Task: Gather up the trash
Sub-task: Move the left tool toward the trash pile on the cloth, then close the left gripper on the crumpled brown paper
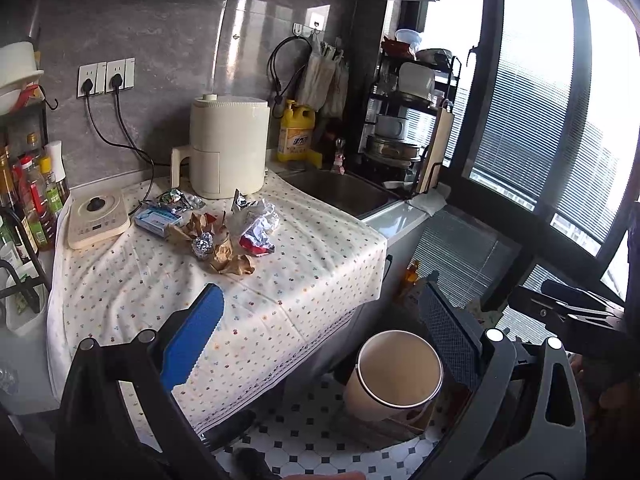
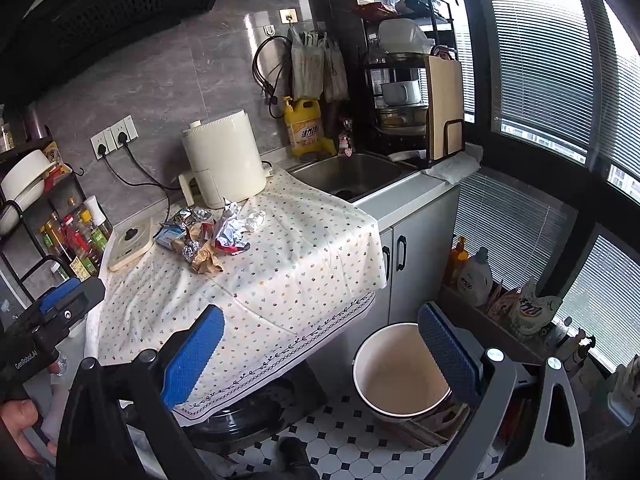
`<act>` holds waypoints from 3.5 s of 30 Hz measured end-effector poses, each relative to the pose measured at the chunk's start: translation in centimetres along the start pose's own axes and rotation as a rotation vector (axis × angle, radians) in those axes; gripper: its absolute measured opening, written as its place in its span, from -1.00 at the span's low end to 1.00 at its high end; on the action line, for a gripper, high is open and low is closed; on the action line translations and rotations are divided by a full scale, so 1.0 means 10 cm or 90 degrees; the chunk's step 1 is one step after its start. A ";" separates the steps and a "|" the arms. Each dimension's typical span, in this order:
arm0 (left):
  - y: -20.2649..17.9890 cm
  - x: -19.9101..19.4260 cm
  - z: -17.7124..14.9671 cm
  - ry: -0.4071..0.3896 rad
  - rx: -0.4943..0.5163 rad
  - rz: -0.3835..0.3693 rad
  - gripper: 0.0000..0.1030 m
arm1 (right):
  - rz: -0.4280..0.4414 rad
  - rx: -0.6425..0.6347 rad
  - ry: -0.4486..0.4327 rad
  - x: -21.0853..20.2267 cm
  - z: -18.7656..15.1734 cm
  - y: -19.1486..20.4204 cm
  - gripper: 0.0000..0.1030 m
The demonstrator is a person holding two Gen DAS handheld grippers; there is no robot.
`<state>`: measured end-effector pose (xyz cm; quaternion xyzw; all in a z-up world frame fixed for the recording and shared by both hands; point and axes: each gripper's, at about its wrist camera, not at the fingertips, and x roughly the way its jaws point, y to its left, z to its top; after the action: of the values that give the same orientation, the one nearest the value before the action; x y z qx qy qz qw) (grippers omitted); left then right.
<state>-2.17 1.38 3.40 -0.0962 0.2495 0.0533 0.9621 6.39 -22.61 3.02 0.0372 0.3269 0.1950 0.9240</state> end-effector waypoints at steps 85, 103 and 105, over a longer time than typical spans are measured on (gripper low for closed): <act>2.28 2.04 0.63 0.086 -0.136 0.011 0.67 | 0.068 -0.050 0.100 2.63 0.93 1.41 0.85; 2.80 3.17 0.51 0.210 -0.135 -0.007 0.07 | 0.065 -0.019 0.148 3.51 1.08 1.70 0.28; 2.83 3.25 0.49 0.217 -0.137 -0.011 0.07 | 0.065 -0.017 0.151 3.60 1.12 1.72 0.25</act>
<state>24.16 31.80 -12.77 -0.2078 0.4008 0.0545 0.8906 33.10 7.76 -6.11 0.0183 0.4291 0.2490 0.8681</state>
